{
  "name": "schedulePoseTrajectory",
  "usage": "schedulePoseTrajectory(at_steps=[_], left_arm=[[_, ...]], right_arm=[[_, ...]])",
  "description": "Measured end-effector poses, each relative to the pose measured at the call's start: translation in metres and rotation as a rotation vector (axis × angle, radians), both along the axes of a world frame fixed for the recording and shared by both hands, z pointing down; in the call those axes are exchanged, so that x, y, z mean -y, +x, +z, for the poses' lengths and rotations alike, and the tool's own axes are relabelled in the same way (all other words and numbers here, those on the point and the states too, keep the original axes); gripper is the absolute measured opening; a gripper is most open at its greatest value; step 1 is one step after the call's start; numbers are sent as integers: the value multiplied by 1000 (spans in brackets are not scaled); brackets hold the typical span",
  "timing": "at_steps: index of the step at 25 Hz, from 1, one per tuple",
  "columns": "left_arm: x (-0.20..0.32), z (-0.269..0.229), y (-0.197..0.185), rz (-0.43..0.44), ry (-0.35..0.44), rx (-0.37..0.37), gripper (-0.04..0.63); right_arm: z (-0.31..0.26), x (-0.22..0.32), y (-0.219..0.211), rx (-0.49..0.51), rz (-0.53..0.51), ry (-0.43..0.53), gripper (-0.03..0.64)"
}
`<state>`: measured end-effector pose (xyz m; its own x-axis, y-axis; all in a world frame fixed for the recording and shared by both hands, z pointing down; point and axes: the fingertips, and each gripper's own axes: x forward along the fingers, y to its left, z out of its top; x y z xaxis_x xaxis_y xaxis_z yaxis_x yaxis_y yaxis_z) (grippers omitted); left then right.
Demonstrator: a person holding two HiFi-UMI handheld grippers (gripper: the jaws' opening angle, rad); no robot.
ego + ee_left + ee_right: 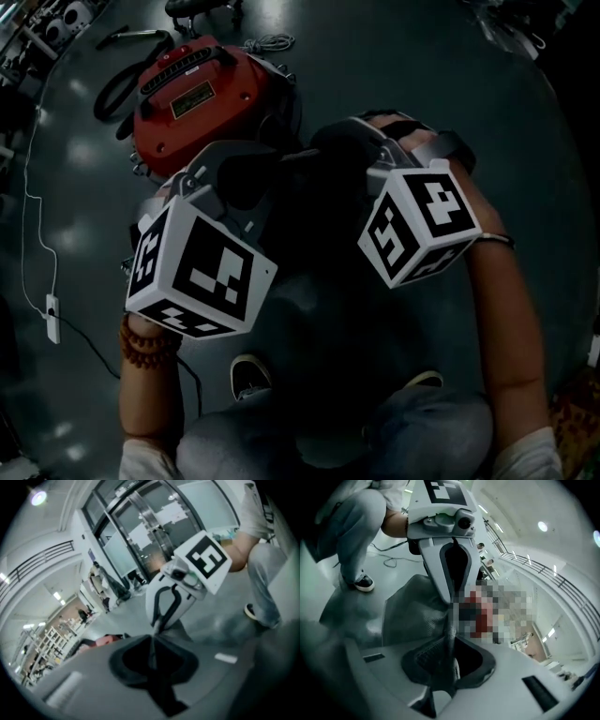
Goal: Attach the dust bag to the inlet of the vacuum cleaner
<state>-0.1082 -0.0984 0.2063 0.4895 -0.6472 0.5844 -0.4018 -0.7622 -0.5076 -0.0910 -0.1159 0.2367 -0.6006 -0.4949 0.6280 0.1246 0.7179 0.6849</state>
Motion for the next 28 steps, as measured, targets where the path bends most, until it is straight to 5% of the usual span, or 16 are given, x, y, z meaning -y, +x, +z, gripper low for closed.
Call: schedulePoseTrajectory(at_steps=[3, 11, 19, 28], left_arm=[[4, 1, 4, 17, 19, 26, 34], [-7, 3, -13, -37, 2, -139, 29], [8, 1, 3, 8, 65, 24, 38], [-6, 4, -20, -66, 31, -179, 31]], right_arm=[[4, 2, 4, 44, 16, -56, 69], [-7, 1, -14, -112, -45, 152, 69], [4, 4, 2, 56, 24, -34, 69], [-9, 0, -18, -164, -69, 243, 69]])
